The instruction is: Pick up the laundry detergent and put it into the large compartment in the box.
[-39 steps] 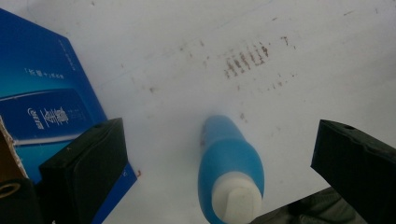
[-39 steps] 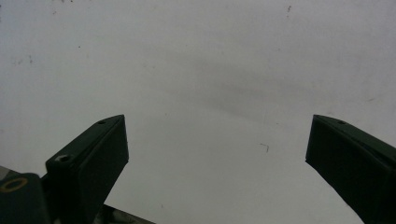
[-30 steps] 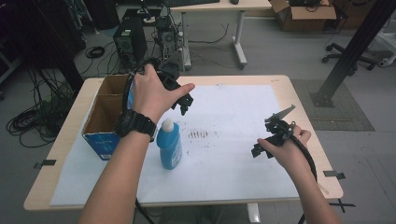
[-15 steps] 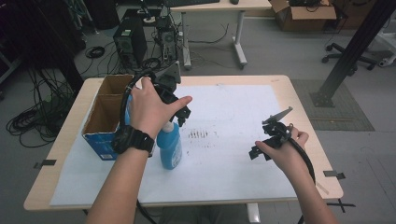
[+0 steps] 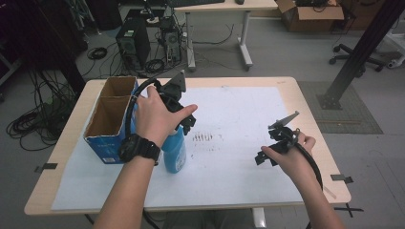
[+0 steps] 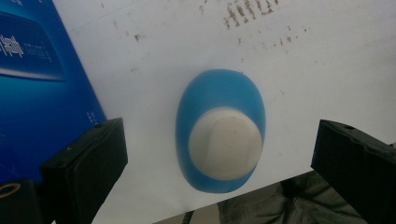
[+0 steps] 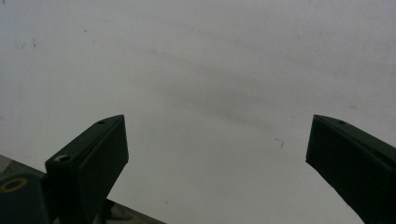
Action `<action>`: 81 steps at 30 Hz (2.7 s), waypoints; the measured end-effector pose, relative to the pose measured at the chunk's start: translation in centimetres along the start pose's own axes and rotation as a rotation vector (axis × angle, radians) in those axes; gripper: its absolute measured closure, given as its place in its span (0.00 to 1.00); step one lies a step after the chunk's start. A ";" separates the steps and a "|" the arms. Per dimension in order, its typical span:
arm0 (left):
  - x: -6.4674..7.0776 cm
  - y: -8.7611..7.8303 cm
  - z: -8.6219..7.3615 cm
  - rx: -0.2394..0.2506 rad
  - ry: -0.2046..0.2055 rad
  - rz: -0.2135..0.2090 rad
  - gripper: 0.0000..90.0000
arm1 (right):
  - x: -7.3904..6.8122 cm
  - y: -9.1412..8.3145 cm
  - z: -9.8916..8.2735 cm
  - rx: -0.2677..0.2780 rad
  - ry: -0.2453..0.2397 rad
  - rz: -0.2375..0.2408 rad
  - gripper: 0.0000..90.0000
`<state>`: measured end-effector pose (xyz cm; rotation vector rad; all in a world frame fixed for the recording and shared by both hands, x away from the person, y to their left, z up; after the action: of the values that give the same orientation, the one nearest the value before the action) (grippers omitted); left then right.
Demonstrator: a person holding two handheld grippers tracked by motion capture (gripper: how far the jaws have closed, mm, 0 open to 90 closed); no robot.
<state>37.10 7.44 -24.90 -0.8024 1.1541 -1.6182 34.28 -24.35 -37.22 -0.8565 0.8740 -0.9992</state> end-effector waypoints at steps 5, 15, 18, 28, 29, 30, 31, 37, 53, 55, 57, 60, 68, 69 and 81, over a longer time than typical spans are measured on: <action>0.2 0.9 -0.3 -0.012 -0.004 -0.002 0.04 | 0.1 0.2 -0.1 0.000 -0.001 0.002 0.06; 0.2 2.0 -0.7 -0.025 -0.007 0.005 0.04 | 0.1 0.5 -0.3 -0.007 0.002 0.002 0.06; 0.2 2.6 -0.9 -0.032 -0.006 0.005 0.04 | 0.2 0.6 -0.5 -0.008 0.001 0.001 0.06; 0.4 3.9 -1.1 -0.049 -0.006 0.014 0.04 | 0.2 0.9 -0.7 -0.010 -0.002 0.003 0.06; 0.4 4.0 -1.1 -0.052 -0.006 0.014 0.04 | 0.2 0.9 -0.7 -0.010 -0.002 0.003 0.06; 0.4 4.1 -1.2 -0.050 -0.007 0.014 0.04 | 0.3 0.9 -0.7 -0.013 -0.001 0.003 0.06; 0.5 4.2 -1.2 -0.052 -0.008 0.015 0.04 | 0.3 1.0 -0.7 -0.012 -0.001 0.003 0.06; 0.6 4.6 -1.3 -0.056 -0.002 0.010 0.05 | 0.4 1.1 -0.8 -0.013 0.000 0.004 0.06; 0.6 5.3 -1.5 -0.067 0.003 0.011 0.09 | 0.5 1.2 -1.0 -0.020 0.001 0.005 0.06; 0.6 5.3 -1.5 -0.069 0.002 0.009 0.10 | 0.5 1.2 -1.0 -0.019 0.001 0.004 0.06; 0.6 5.3 -1.5 -0.068 0.004 0.008 0.12 | 0.5 1.3 -1.1 -0.021 0.003 0.003 0.06; 0.5 5.4 -1.5 -0.069 0.005 0.010 0.13 | 0.5 1.5 -1.1 -0.023 0.000 0.004 0.06; 0.6 5.4 -1.5 -0.077 0.006 0.011 0.16 | 0.6 1.5 -1.2 -0.025 0.000 0.005 0.06; 0.6 5.4 -1.5 -0.078 0.007 0.012 0.16 | 0.6 1.5 -1.2 -0.025 0.000 0.004 0.06; 0.6 5.4 -1.5 -0.083 0.012 0.014 0.20 | 0.5 1.4 -1.2 -0.024 0.000 0.004 0.06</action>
<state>37.30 6.82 -30.53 -0.8367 1.2393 -1.5739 33.80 -24.61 -39.08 -0.8743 0.8890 -0.9872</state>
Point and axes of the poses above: each handheld gripper's, and its own axes: y roughly forward along the jaws, z roughly out of its top, x roughly to its right, the point moved 1 cm from there along y, roughly forward along the jaws, and after that the axes turned 12 degrees about x, right-handed, at the moved point
